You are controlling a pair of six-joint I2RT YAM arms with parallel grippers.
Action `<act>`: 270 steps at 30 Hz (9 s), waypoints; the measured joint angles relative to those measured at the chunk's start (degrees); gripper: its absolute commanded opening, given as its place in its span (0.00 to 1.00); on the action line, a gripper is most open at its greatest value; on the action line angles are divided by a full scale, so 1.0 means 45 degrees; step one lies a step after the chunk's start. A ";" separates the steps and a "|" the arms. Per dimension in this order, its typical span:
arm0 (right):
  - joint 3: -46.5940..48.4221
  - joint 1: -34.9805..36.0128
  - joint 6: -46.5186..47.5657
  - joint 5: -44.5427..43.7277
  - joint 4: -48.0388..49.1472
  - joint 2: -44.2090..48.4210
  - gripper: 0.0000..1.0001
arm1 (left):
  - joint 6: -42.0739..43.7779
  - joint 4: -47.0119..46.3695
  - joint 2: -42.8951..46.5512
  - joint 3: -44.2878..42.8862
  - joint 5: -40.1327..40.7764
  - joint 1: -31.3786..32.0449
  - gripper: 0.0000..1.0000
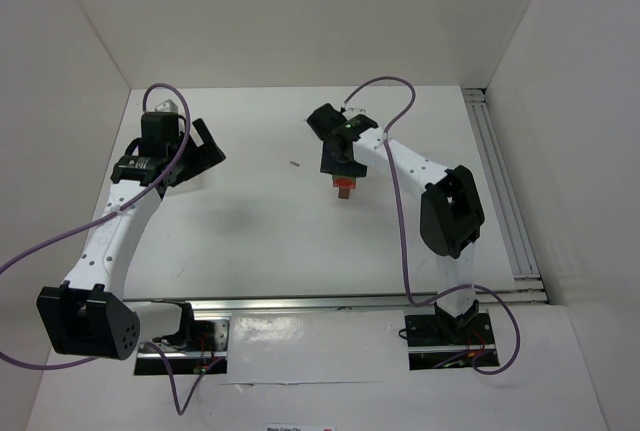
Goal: Build the wood block tower
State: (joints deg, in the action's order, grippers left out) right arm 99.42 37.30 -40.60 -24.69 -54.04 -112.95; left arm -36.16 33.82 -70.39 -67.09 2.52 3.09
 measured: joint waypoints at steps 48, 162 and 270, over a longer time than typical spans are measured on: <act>-0.0024 0.0015 0.0049 -0.0199 -0.0005 0.0000 0.88 | 0.0000 0.0000 0.0000 0.0000 0.0034 0.0000 1.00; -0.2783 -0.0646 0.3988 1.5484 0.8495 0.4891 0.34 | -0.6159 -1.8797 -0.1846 0.3725 -1.6684 -0.0967 0.99; -0.2764 0.0515 0.4964 0.2327 0.2851 0.6489 0.93 | -0.5207 0.2113 -0.6853 0.1977 -0.7232 0.0087 0.39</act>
State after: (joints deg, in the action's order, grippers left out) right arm 86.98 39.62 -18.26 -14.22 -41.21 -83.74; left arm -59.59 43.33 -101.23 -58.19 -30.02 3.49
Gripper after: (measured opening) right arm 0.932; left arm 0.475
